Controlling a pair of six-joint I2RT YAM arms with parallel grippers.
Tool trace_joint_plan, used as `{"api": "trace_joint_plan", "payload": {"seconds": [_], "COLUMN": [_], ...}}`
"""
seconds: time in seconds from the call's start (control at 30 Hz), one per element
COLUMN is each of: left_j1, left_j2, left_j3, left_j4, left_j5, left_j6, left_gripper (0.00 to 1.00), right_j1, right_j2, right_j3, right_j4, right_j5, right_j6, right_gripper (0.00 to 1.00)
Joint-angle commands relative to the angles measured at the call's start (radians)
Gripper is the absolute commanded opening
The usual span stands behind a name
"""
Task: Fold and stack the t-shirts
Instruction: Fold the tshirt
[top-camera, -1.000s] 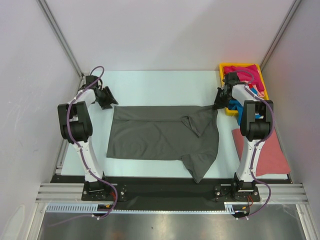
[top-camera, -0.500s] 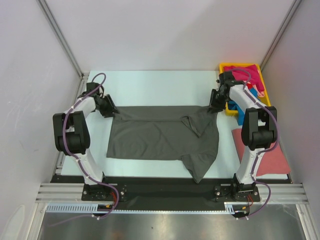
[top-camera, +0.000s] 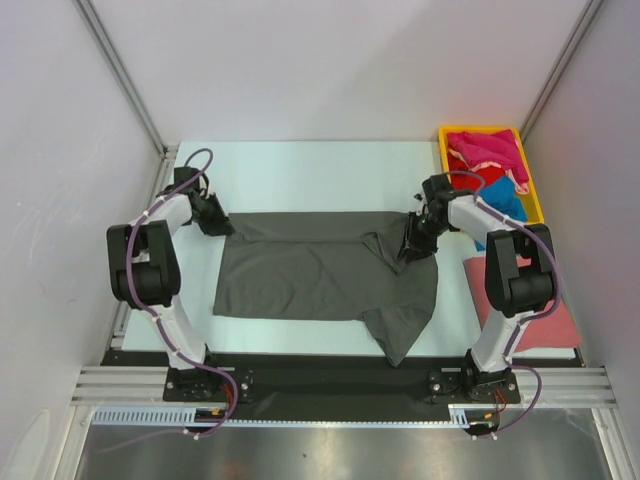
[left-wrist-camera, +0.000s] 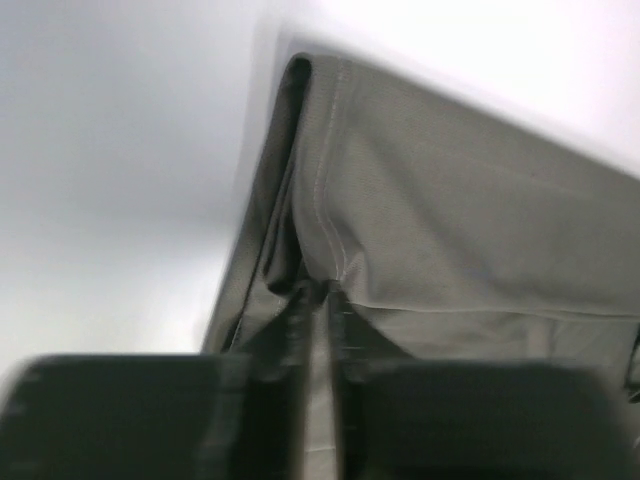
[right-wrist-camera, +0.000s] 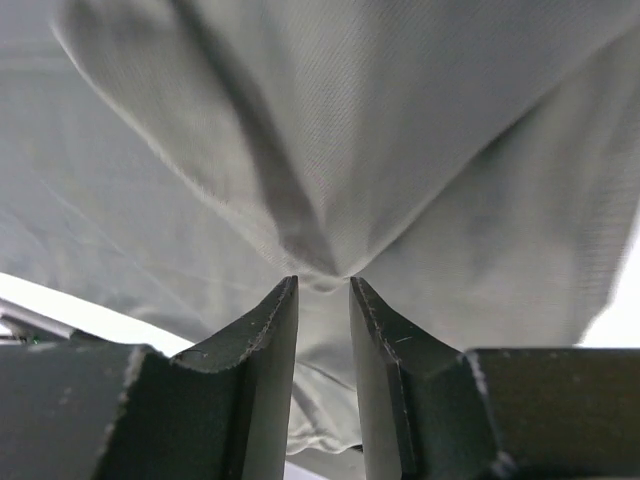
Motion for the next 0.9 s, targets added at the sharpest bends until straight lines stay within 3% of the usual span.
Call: {"api": "trace_joint_plan", "payload": {"seconds": [0.0, 0.03, 0.13, 0.2, 0.3, 0.57, 0.7, 0.87], "left_j1": [-0.003, -0.003, -0.003, -0.003, -0.013, -0.101, -0.208, -0.242], "left_j2": [0.035, 0.035, 0.023, 0.017, -0.015, -0.163, -0.12, -0.048], "left_j3": [0.028, 0.039, 0.065, 0.062, 0.021, 0.026, 0.075, 0.08], "left_j4": [0.003, -0.005, -0.028, -0.034, -0.023, -0.028, -0.008, 0.023], "left_j5": [-0.038, -0.058, -0.103, -0.104, -0.083, -0.08, 0.009, 0.051], "left_j6": [0.034, 0.039, 0.054, 0.048, 0.033, 0.03, 0.044, 0.001], "left_gripper": [0.06, 0.01, 0.02, 0.26, 0.45, 0.4, 0.38, 0.35], "right_j1": [0.034, 0.041, 0.064, 0.09, 0.111, 0.176, 0.202, 0.205], "right_j2": [-0.048, -0.046, -0.039, -0.032, 0.004, 0.141, 0.216, 0.241], "right_j3": [-0.025, -0.022, 0.009, 0.032, 0.092, 0.25, 0.313, 0.35], "right_j4": [0.055, 0.058, 0.048, 0.037, 0.014, 0.023, 0.013, -0.003], "right_j5": [-0.046, -0.049, -0.04, -0.012, 0.025, -0.004, 0.135, 0.275], "right_j6": [0.034, 0.037, 0.035, 0.017, 0.005, 0.021, 0.021, 0.02], "right_gripper": [0.33, 0.33, 0.33, 0.33, 0.33, 0.33, 0.31, 0.3]}}
